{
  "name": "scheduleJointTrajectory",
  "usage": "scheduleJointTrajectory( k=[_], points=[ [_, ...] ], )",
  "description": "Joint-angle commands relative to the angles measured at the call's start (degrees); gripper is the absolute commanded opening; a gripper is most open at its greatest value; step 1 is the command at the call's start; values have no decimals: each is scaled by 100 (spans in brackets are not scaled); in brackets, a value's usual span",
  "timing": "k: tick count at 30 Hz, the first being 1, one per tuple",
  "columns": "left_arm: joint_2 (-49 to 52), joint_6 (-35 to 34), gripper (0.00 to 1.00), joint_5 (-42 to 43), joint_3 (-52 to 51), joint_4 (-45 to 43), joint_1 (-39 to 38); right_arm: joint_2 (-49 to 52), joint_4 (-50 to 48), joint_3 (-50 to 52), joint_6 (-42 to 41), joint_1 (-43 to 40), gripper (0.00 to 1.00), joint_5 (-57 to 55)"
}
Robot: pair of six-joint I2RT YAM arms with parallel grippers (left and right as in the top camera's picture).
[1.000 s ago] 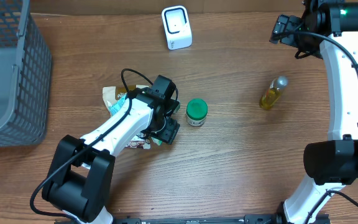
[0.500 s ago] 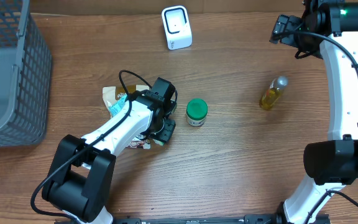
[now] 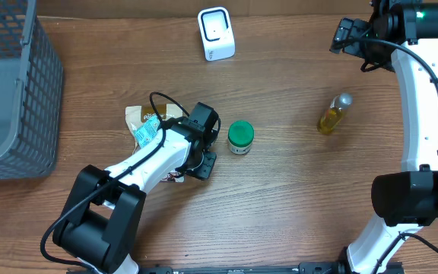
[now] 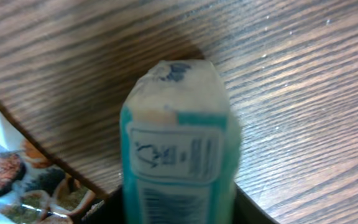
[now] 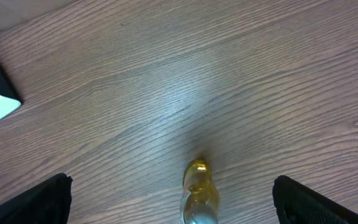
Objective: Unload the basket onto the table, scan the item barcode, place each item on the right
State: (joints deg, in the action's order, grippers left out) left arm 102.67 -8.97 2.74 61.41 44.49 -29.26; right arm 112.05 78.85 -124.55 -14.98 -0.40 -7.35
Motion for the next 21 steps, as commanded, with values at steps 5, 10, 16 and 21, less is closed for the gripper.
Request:
scheduleJointTrajectory(
  k=[5, 10, 16, 21],
  points=[
    [-153, -57, 28, -874, 24, -42, -42, -50, -31, -55, 0, -31, 100, -4],
    [-153, -219, 34, -1333, 114, -345, -46, -50, -31, -55, 0, -31, 100, -4],
    [-153, -216, 50, -1298, 120, -278, -46, -50, -31, -55, 0, -31, 100, -4],
    [-153, -219, 54, -1204, 190, -181, -46, -50, -31, -55, 0, -33, 100, -4]
  ],
)
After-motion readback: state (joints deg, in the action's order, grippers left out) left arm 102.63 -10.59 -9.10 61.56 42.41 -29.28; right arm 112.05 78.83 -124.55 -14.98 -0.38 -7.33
